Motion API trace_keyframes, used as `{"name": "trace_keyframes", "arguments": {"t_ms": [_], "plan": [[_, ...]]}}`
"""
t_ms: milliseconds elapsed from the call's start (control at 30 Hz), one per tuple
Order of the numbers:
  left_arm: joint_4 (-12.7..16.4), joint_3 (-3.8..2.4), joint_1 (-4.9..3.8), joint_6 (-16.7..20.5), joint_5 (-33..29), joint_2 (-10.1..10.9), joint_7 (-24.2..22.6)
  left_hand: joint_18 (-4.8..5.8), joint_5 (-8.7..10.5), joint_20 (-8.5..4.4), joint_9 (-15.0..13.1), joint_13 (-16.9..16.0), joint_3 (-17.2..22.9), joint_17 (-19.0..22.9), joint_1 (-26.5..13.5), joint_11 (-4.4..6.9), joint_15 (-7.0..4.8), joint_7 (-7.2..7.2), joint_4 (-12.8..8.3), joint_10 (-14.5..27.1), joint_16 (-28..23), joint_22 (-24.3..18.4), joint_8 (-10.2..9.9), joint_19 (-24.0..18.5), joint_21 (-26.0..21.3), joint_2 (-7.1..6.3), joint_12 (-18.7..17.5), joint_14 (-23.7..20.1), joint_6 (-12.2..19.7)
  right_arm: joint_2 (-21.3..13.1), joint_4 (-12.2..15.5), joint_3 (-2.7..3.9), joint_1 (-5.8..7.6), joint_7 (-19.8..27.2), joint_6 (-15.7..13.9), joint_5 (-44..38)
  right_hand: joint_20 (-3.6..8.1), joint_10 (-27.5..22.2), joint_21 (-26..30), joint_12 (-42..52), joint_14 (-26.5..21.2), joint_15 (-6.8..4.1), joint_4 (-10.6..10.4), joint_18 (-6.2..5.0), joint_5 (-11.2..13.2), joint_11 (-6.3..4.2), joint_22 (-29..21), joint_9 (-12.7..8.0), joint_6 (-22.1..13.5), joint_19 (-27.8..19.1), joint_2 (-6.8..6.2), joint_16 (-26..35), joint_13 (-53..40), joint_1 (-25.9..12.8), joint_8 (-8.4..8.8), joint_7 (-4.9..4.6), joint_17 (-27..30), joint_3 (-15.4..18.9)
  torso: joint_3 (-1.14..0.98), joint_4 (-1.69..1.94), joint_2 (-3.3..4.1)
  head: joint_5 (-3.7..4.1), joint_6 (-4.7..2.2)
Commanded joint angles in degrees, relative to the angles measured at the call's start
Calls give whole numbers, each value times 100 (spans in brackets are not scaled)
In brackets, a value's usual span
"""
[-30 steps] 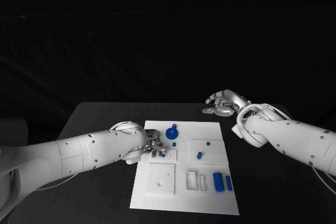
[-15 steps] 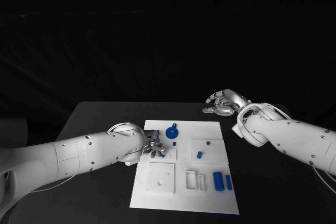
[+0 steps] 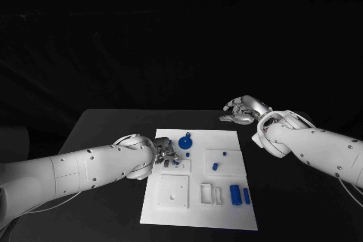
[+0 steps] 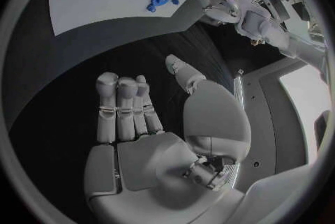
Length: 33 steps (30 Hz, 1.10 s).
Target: Assemble the parts on the task board
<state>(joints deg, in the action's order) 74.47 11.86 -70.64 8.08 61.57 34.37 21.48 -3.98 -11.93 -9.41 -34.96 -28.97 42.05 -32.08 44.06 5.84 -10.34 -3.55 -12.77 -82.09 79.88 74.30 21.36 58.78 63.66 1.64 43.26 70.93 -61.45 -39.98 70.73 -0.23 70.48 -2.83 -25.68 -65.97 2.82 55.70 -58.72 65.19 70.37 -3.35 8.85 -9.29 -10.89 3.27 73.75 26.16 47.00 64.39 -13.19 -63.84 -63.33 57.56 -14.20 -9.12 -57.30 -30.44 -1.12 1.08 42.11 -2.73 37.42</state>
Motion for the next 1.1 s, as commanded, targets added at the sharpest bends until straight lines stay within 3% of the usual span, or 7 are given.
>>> {"name": "trace_keyframes", "arguments": {"t_ms": [33,267,767,900,1100], "plan": [[16,-2,7,355,-60,-3,-157,-99,-17,-640,-4,-7,30,8,10,18,-171,327,10,21,24,7,20,30,28,54,20,123,-765,-7,18,3,1,45,67,-52,12,-8,25,20,40,-2,-12,-571,-22,-29,9,7,14,48,58,2,9,-16,-19,-38,10,35,-3,-1,-4,1,8],[-61,-2,23,-1,-51,-75,-27,-102,-8,-641,-9,-11,32,13,3,22,-176,330,15,22,27,6,20,41,31,55,29,130,-768,8,5,3,0,40,81,-52,13,-6,26,25,44,-3,-13,-571,-24,-30,11,7,17,52,62,0,12,-17,-20,-37,10,39,-6,-3,-1,-5,18],[-265,-2,67,-197,38,-171,77,-107,24,-641,-17,-16,38,26,-10,24,-178,333,20,27,29,6,17,48,33,66,43,135,-767,8,8,3,0,42,88,-52,13,-4,27,30,48,-4,-17,-571,-29,-31,14,6,19,56,63,-1,19,-25,-21,-36,10,48,-7,-8,-3,0,33],[-286,-3,75,-534,-42,-182,24,-109,-3,-641,-23,-21,44,30,-15,26,-180,335,11,27,36,8,18,50,35,76,55,139,-772,12,-3,3,0,43,89,-52,14,-3,27,32,49,-5,-18,-571,-31,-31,15,6,19,58,64,-2,21,-28,-22,-36,11,50,-6,-6,-1,-1,41],[-329,-3,81,-597,-68,-208,25,-114,-131,-638,-39,-32,53,44,-35,29,-182,337,-21,36,50,13,19,52,40,81,81,143,-777,23,-4,3,-1,44,92,-52,14,-3,27,33,50,-5,-19,-571,-32,-32,15,5,20,59,66,-2,23,-29,-22,-36,11,52,-9,-3,-2,0,42]]}}
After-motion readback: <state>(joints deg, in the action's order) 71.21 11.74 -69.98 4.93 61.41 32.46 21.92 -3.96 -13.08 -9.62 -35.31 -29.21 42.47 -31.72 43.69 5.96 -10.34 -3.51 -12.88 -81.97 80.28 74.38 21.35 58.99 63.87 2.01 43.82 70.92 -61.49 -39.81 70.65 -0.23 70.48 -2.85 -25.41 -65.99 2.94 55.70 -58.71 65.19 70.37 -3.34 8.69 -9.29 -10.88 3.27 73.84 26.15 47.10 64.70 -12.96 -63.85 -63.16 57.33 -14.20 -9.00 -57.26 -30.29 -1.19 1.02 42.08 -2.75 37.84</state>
